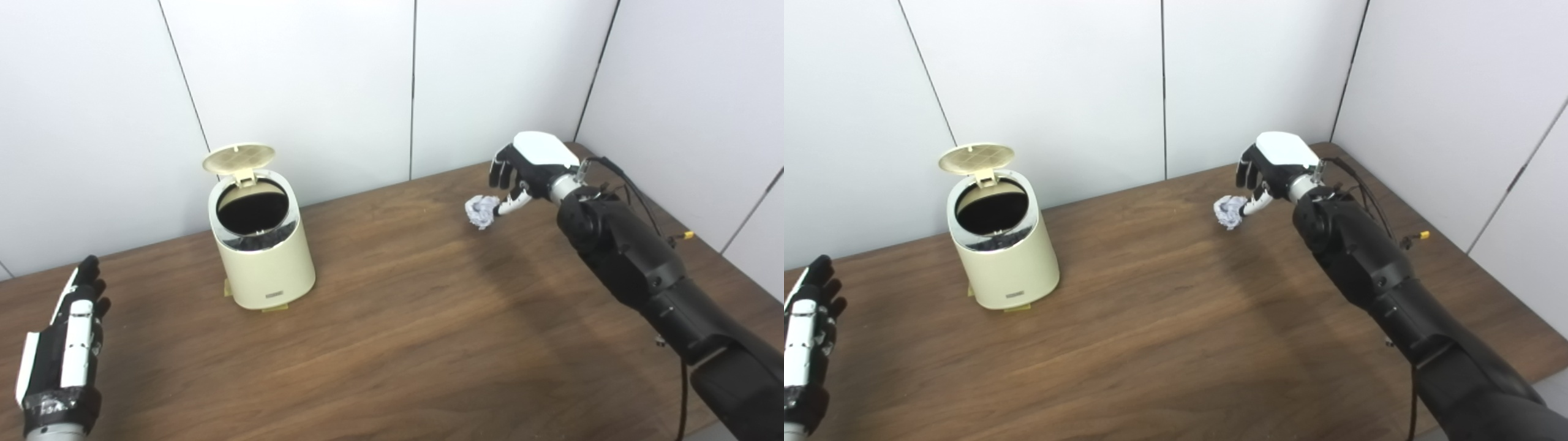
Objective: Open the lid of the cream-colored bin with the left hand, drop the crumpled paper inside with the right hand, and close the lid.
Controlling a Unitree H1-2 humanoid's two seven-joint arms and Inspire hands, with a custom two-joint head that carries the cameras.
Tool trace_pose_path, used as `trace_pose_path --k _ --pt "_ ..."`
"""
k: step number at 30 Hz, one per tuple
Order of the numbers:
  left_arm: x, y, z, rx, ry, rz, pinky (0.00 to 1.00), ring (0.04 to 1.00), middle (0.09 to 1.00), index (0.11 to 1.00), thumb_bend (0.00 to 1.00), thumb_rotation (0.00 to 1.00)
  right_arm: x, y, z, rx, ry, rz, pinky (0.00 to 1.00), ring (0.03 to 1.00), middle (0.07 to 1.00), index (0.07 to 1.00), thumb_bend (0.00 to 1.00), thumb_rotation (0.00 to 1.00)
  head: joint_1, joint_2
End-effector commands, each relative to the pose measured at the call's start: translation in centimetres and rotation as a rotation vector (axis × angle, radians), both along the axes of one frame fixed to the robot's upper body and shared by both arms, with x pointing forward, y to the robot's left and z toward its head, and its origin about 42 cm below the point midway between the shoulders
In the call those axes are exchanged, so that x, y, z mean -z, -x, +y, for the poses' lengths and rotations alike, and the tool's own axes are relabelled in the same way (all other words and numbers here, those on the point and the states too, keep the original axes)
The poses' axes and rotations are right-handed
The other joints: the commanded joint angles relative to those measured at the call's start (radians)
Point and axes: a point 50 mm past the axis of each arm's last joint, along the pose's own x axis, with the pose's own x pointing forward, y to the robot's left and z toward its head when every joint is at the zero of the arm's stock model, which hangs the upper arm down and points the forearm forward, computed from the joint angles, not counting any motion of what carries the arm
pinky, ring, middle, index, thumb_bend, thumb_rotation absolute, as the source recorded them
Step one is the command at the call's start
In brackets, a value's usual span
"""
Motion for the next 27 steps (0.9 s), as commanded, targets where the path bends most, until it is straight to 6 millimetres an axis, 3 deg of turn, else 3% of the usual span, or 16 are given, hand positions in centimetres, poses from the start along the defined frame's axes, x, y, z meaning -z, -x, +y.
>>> trace_pose_path --k 1,7,17,19,20,22,23,24,25,26,27 --pt "-2.3 -1.1 -0.3 0.020 -0.020 -0.107 1.00 1.000 0.999 0.981 0.43 0.89 -4.0 -0.1 -1.0 0.009 0.045 -0.115 0.45 0.390 0.516 0.496 0.52 0.00 0.000 0.001" --pt "-2.2 -1.1 -0.4 0.026 -0.012 -0.100 1.00 1.000 1.000 0.987 0.42 0.88 -5.4 0.2 -1.0 0.043 0.036 -0.134 0.44 0.403 0.524 0.479 0.52 0.00 -0.001 0.002" --pt "-2.3 -1.3 -0.4 0.025 -0.014 -0.104 1.00 1.000 1.000 0.988 0.41 0.88 -5.3 0.2 -0.8 0.026 0.014 -0.134 0.45 0.411 0.527 0.468 0.52 0.00 0.000 0.002" --pt "-2.3 -1.3 -0.3 0.027 -0.018 -0.105 1.00 1.000 1.000 0.991 0.40 0.90 -5.1 0.1 -0.5 0.010 -0.005 -0.141 0.35 0.413 0.512 0.460 0.50 0.00 -0.001 0.003" --pt "-2.4 -1.3 -0.3 0.025 -0.014 -0.103 1.00 1.000 1.000 0.989 0.40 0.89 -5.1 0.1 -0.4 -0.006 -0.017 -0.142 0.35 0.414 0.508 0.465 0.50 0.00 0.000 0.004" --pt "-2.4 -1.3 -0.3 0.023 -0.009 -0.098 1.00 1.000 1.000 0.985 0.42 0.87 -4.9 -0.1 -0.1 -0.038 -0.028 -0.121 0.36 0.419 0.515 0.490 0.50 0.00 0.000 0.003" --pt "-2.3 -1.3 -0.3 0.024 -0.011 -0.097 1.00 1.000 1.000 0.985 0.43 0.87 -4.9 -0.3 0.2 -0.055 -0.026 -0.098 0.44 0.418 0.517 0.502 0.51 0.00 0.000 0.003" --pt "-2.3 -1.3 -0.3 0.026 -0.013 -0.097 1.00 1.000 1.000 0.987 0.43 0.87 -4.9 -0.4 0.4 -0.063 -0.021 -0.075 0.50 0.510 0.589 0.572 0.73 0.00 0.000 0.003" --pt "-2.3 -1.4 -0.3 0.029 -0.013 -0.096 1.00 1.000 1.000 0.990 0.42 0.87 -4.9 -0.6 0.6 -0.064 -0.010 -0.049 0.54 0.584 0.651 0.632 0.87 0.01 0.000 0.003" --pt "-2.3 -1.4 -0.3 0.032 -0.011 -0.097 1.00 1.000 1.000 0.991 0.42 0.87 -4.9 -0.8 1.0 -0.055 -0.013 -0.014 0.57 0.624 0.684 0.672 0.92 0.05 0.000 0.003" --pt "-2.3 -1.4 -0.3 0.036 -0.010 -0.098 1.00 1.000 1.000 0.994 0.42 0.87 -4.9 -1.0 1.2 -0.040 -0.018 0.016 0.51 0.652 0.734 0.767 0.98 0.11 0.003 0.002"
